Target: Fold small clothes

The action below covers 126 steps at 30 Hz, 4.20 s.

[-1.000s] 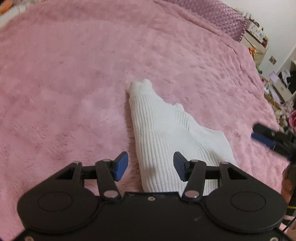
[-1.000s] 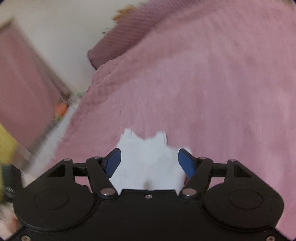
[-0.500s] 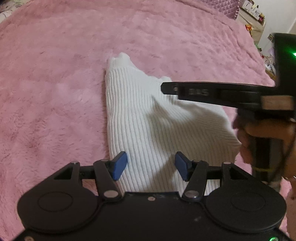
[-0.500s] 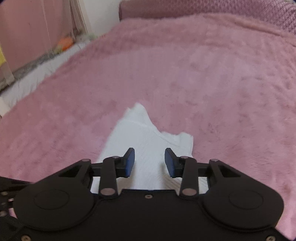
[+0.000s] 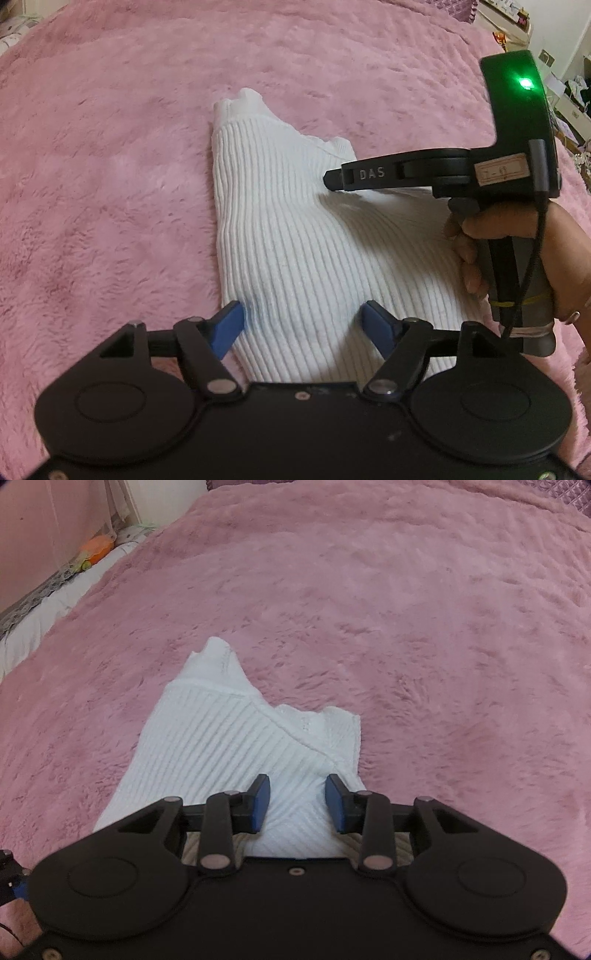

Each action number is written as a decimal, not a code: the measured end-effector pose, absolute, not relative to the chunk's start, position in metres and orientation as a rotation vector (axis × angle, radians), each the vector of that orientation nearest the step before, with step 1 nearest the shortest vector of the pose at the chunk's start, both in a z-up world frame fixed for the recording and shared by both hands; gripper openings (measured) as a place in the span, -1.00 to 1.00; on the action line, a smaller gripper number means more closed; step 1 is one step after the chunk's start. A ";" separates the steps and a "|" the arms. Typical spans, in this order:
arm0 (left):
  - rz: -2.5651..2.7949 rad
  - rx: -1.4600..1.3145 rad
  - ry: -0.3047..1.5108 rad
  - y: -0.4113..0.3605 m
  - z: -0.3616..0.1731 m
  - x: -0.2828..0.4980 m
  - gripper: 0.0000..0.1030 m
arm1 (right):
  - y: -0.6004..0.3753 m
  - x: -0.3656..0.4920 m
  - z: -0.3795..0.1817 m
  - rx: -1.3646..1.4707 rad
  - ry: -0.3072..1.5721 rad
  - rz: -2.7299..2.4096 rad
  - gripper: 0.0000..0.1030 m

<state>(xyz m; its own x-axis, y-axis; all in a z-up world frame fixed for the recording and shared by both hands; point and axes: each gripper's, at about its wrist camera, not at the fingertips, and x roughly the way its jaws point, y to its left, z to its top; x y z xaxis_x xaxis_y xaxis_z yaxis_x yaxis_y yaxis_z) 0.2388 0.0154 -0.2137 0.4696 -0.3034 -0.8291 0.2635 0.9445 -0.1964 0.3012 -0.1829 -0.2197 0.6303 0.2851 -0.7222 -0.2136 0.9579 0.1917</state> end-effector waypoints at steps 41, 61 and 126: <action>-0.355 -0.154 1.041 0.033 -0.193 0.173 0.45 | -0.181 0.105 -0.169 0.018 0.676 0.312 -0.25; -0.289 -0.146 1.135 0.023 -0.236 0.173 0.51 | -0.178 0.094 -0.216 0.029 0.846 0.192 -0.20; -0.063 -0.030 0.887 0.035 -0.080 0.040 0.52 | -0.157 -0.020 -0.095 0.059 0.701 0.014 0.79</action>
<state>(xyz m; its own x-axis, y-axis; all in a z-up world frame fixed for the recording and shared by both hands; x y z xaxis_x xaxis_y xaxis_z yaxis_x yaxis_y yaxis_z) 0.0403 0.0354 -0.0801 0.6299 -0.0676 -0.7738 0.0423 0.9977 -0.0527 -0.0199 -0.1570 -0.0948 0.7640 0.0326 -0.6444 0.0072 0.9982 0.0591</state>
